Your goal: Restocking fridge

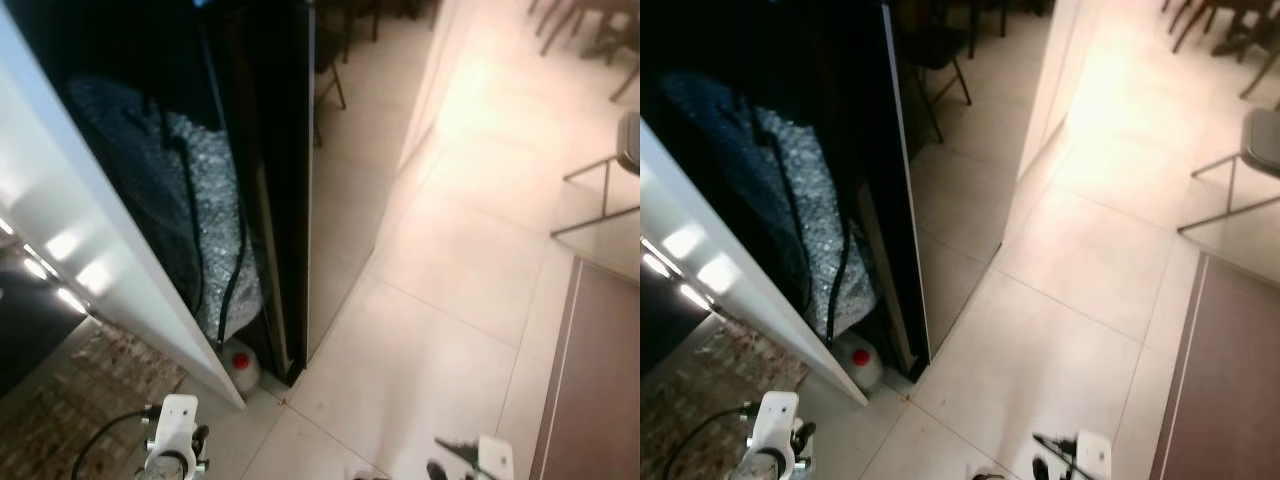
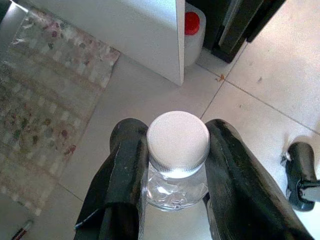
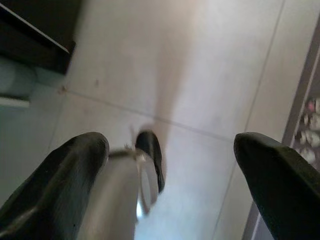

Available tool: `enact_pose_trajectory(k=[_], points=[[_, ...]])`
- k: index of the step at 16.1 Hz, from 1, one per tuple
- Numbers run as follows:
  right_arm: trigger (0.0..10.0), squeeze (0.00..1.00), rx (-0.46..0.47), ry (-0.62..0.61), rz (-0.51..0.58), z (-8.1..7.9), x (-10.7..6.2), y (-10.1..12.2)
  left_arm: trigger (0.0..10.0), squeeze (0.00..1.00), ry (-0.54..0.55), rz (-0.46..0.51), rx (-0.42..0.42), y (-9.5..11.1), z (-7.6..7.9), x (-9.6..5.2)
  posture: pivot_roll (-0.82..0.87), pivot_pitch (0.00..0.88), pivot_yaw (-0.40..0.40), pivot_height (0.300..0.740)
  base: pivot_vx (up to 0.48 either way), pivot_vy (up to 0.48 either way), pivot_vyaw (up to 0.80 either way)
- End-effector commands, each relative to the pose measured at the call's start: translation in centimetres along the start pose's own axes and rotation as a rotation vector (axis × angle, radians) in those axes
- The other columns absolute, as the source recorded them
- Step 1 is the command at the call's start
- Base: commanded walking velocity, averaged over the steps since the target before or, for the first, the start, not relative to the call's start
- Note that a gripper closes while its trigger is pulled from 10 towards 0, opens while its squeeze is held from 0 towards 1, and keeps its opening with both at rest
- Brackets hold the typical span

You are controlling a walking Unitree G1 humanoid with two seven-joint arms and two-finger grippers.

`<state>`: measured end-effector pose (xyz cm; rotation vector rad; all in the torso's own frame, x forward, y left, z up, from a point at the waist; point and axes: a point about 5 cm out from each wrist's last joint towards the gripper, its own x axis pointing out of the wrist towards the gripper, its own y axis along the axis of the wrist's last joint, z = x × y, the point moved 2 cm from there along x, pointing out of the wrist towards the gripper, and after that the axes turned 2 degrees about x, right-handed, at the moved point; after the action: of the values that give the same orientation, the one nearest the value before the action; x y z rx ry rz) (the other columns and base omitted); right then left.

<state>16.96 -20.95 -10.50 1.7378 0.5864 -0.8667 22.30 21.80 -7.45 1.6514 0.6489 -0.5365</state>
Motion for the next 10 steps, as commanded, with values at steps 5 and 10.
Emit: enact_pose_trajectory(k=[5,10], points=[[10.0,0.0,-0.066,0.113,-0.015,-0.98,-0.08,-0.37,10.0,0.0,-0.025,-0.068,0.032,-1.66,-0.13,-0.41,-0.04,0.13,0.017,0.74,0.0,0.288,0.0],[10.0,0.0,-0.033,0.047,-0.017,-0.43,-0.1,-0.56,10.0,0.0,-0.034,-0.069,0.028,-1.57,0.19,-0.36,-0.05,0.125,0.021,0.74,0.0,0.48,-0.16]])
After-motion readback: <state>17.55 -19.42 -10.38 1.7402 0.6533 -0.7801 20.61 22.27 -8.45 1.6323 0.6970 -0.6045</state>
